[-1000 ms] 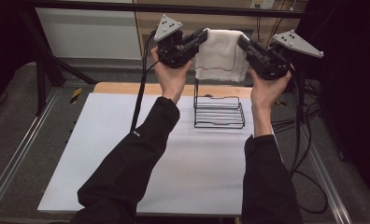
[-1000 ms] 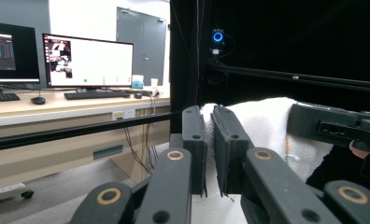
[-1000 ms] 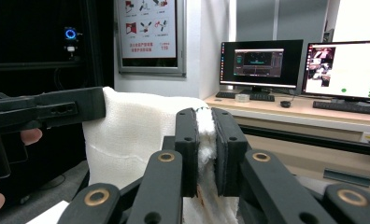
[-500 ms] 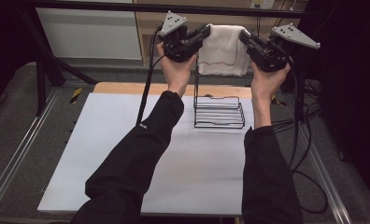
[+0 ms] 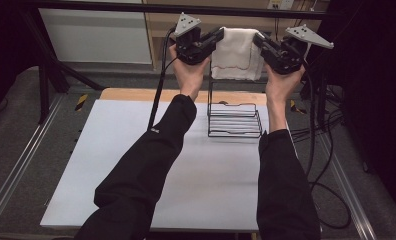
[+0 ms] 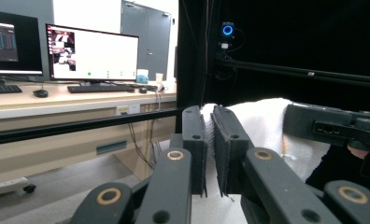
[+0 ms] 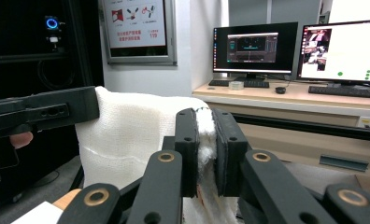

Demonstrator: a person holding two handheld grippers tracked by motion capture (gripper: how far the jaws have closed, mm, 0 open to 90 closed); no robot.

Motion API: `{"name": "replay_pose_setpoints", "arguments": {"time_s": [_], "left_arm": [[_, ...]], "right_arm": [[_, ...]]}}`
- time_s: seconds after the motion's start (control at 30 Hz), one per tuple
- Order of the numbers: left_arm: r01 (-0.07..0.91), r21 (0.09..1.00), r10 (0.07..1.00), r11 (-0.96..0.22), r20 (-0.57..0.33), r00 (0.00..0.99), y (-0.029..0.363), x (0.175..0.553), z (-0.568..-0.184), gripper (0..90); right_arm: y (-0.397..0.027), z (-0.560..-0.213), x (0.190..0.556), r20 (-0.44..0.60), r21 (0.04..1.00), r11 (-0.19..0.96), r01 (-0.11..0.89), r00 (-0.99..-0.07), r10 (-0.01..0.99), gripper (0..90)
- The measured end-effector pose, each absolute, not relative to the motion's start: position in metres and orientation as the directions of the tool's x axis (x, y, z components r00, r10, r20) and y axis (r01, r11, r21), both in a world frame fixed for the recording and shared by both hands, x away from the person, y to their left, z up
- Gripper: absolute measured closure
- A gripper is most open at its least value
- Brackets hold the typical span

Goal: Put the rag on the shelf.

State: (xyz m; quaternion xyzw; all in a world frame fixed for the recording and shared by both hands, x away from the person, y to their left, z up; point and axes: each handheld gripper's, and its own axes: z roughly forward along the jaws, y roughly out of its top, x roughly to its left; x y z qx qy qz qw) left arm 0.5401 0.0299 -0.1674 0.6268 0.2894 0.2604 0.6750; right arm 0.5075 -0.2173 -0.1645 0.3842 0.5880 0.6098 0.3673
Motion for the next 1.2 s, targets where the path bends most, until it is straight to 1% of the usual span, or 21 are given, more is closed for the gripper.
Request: {"name": "replay_pose_setpoints", "arguments": {"time_s": [0.4, 0.7, 0.9, 1.07, 1.1, 1.2], "left_arm": [[0.042, 0.998, 0.710, 0.047, -0.063, 0.702, 0.025, 0.547, -0.180, 83.5], [0.033, 0.999, 0.701, 0.003, -0.026, 0.713, 0.017, 0.544, -0.186, 83.5], [0.060, 0.998, 0.690, -0.003, -0.041, 0.723, 0.012, 0.544, -0.194, 83.4], [0.054, 0.998, 0.689, -0.021, -0.025, 0.724, 0.010, 0.542, -0.199, 83.4], [0.063, 0.998, 0.682, -0.015, -0.036, 0.730, 0.009, 0.541, -0.201, 83.4], [0.062, 0.998, 0.684, -0.019, -0.032, 0.729, 0.009, 0.539, -0.204, 83.4]], "right_arm": [[-0.222, -0.178, 0.515, 0.045, 0.999, -0.034, 0.032, -0.429, 0.902, 81.7], [-0.231, -0.188, 0.515, 0.051, 0.998, -0.031, 0.055, -0.420, 0.906, 81.6], [-0.236, -0.192, 0.514, 0.042, 0.998, -0.016, 0.066, -0.416, 0.909, 81.6], [-0.241, -0.198, 0.513, 0.046, 0.997, -0.014, 0.079, -0.416, 0.908, 81.6], [-0.242, -0.199, 0.512, 0.045, 0.997, -0.012, 0.082, -0.417, 0.908, 81.5], [-0.243, -0.203, 0.511, 0.043, 0.996, -0.008, 0.086, -0.419, 0.907, 81.5]]}}
